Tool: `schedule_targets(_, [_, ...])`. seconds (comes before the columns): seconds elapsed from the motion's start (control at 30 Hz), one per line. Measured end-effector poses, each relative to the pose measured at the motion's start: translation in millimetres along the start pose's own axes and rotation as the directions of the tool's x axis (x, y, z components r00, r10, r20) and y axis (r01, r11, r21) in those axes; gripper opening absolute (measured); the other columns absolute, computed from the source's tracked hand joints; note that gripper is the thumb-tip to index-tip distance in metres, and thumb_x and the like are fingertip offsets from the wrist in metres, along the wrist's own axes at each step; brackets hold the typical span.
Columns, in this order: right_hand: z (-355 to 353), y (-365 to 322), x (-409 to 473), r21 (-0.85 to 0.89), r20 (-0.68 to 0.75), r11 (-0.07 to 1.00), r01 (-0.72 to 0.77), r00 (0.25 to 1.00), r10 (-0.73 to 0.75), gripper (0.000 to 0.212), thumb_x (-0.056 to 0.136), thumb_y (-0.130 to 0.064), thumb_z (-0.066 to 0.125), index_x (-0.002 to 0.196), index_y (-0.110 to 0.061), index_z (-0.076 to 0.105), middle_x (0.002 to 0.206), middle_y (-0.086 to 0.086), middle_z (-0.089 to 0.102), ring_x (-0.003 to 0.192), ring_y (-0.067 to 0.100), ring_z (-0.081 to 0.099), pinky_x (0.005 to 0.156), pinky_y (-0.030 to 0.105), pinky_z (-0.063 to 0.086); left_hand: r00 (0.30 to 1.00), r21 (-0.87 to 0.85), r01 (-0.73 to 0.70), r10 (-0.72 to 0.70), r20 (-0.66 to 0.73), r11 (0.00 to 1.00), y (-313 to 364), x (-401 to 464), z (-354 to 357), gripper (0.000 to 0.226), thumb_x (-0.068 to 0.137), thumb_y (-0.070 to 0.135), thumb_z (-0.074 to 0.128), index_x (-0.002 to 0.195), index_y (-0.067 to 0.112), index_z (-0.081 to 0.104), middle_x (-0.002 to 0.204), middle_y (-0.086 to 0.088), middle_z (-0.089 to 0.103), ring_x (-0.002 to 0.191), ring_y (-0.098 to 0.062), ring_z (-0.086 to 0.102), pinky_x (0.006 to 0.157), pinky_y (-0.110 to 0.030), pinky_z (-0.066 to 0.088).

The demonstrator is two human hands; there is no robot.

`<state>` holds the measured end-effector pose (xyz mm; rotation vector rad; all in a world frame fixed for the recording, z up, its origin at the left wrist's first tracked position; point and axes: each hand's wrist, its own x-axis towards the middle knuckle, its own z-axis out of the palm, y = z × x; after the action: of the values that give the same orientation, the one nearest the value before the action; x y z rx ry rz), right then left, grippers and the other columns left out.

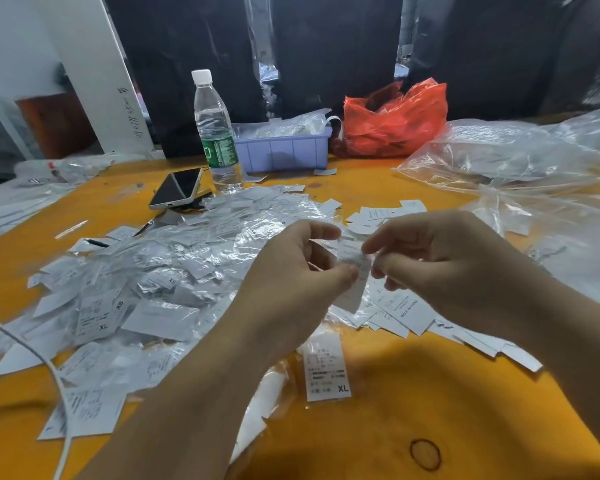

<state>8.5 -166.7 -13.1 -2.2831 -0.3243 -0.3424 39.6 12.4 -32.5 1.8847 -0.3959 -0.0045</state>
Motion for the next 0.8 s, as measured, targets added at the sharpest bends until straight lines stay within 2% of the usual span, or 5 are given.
schedule_targets(0.13, [-10.5,-4.0,-17.8,-0.251,-0.079,0.968,-0.003,0.997,-0.018,0.025,0.093,-0.013,0.055,0.106,-0.025,0.071,0.084,-0.004,0.071,0.069,0.017,0.067,0.065,0.041,0.057,0.997,0.051,-0.038,0.035,0.063,0.998,2.6,-4.6,6.5,0.039,0.083,0.016,0.072,0.112,0.037,0.058,0.068,0.017,0.06,0.062,0.001,0.058,0.055,-0.015,0.046])
schedule_targets(0.23, [-21.2,-2.7,-33.3,-0.453,-0.174,0.89,-0.048,0.984,-0.036,0.031,0.093,-0.007,0.05,0.111,-0.02,0.07,0.099,0.004,0.071,0.087,0.025,0.065,0.073,0.042,0.055,0.991,0.079,-0.062,0.052,0.126,0.995,8.4,-11.4,17.1,0.043,0.078,0.018,0.068,0.116,0.033,0.059,0.076,0.006,0.064,0.071,-0.014,0.064,0.06,-0.028,0.055])
schedule_targets(0.5, [-54.6,16.1,-68.8,-0.504,-0.189,0.796,-0.334,0.942,0.276,0.047,0.088,0.004,0.046,0.122,-0.022,0.064,0.121,0.006,0.063,0.103,0.024,0.059,0.087,0.035,0.05,0.977,0.069,-0.109,0.094,0.192,0.992,22.0,-22.9,45.8,0.023,0.069,0.031,0.056,0.087,0.036,0.07,0.083,-0.007,0.066,0.064,-0.014,0.055,0.052,-0.021,0.041])
schedule_targets(0.67, [-48.4,33.2,-76.1,-0.544,-0.218,0.787,-0.29,0.955,0.201,0.046,0.078,0.014,0.045,0.11,-0.011,0.066,0.1,0.002,0.057,0.085,0.025,0.056,0.07,0.036,0.049,0.968,0.197,-0.185,0.144,0.204,0.963,29.9,-14.3,72.0,0.014,0.087,0.024,0.056,0.083,0.02,0.068,0.067,-0.009,0.056,0.052,-0.01,0.041,0.043,-0.018,0.03])
schedule_targets(0.8, [-44.2,45.8,-79.5,-0.696,-0.25,0.616,-0.369,0.929,0.274,0.04,0.084,-0.008,0.051,0.123,-0.019,0.051,0.12,0.003,0.051,0.105,0.025,0.045,0.075,0.034,0.048,0.949,0.258,-0.286,0.235,0.211,0.923,44.9,-9.3,101.1,0.024,0.09,0.026,0.054,0.071,0.011,0.056,0.053,0.008,0.042,0.045,-0.007,0.032,0.04,-0.02,0.026])
